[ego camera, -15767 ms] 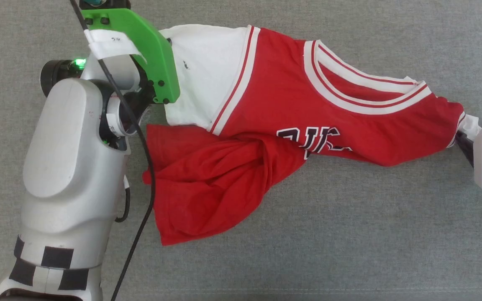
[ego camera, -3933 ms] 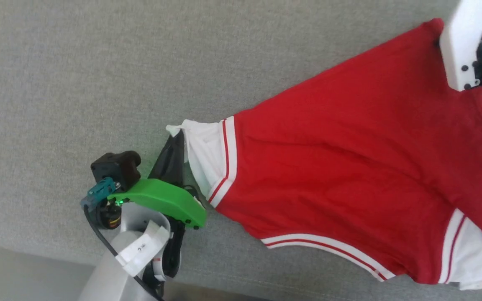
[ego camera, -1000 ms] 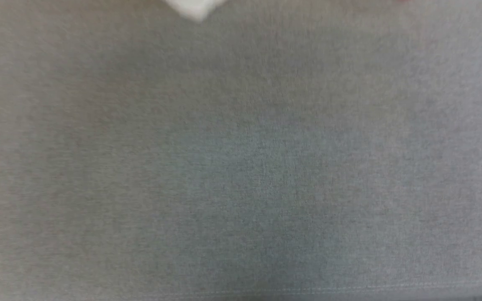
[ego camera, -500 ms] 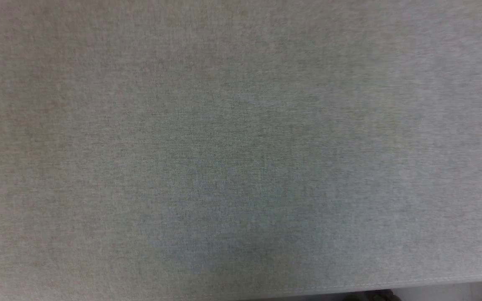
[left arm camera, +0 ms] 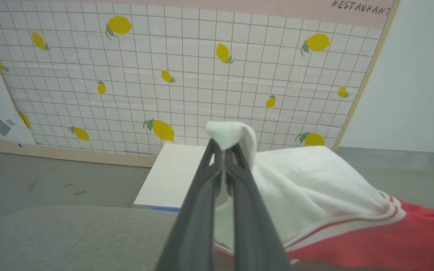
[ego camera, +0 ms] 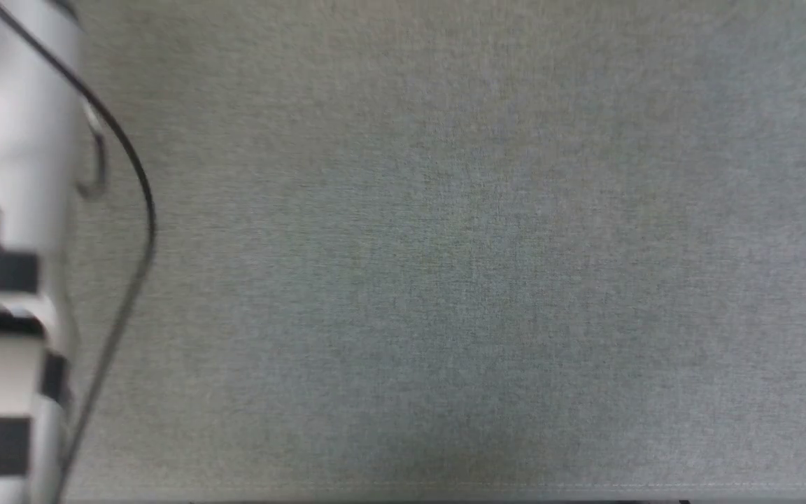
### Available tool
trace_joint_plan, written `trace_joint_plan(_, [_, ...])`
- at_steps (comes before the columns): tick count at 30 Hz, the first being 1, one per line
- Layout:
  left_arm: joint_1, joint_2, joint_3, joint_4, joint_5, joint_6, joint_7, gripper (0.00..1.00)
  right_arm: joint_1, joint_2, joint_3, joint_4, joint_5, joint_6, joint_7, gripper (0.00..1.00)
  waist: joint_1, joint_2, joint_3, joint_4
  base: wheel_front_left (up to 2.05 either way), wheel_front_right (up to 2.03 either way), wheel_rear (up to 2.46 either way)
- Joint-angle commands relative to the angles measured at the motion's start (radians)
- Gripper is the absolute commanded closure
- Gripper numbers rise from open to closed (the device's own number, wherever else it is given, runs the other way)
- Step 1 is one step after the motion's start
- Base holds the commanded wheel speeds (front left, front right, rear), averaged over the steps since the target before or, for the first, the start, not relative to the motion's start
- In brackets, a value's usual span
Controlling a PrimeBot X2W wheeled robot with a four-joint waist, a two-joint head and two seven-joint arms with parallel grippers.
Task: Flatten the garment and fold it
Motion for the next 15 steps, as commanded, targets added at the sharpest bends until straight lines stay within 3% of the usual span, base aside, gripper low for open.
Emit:
trace_joint_plan(1, [0.067, -0.009, 0.008, -0.009, -0.016, -0.006, -0.013, 1.00, 0.060, -0.006, 0.012, -0.014, 0.022, -0.001, -0.022, 1.00, 0.0000, 0.0000, -0.101, 0.032, 0.00, 0.00, 0.00])
trace_joint_plan(7, [0.402, -0.046, 0.020, -0.068, -0.072, -0.033, -0.030, 1.00, 0.347, -0.012, 0.052, -0.045, 0.086, -0.001, -0.125, 1.00, 0.0000, 0.0000, -0.258, 0.055, 0.00, 0.00, 0.00])
trace_joint_plan(8, [0.515, -0.056, 0.021, -0.098, -0.086, -0.036, -0.032, 1.00, 0.439, -0.003, 0.045, -0.044, 0.106, -0.001, -0.154, 1.00, 0.0000, 0.0000, -0.309, 0.062, 0.00, 0.00, 0.00])
trace_joint_plan(15, [0.889, -0.076, 0.028, -0.213, -0.151, -0.027, -0.026, 1.00, 0.718, 0.008, 0.049, -0.048, 0.111, -0.001, -0.232, 1.00, 0.0000, 0.0000, -0.446, 0.070, 0.00, 0.00, 0.00])
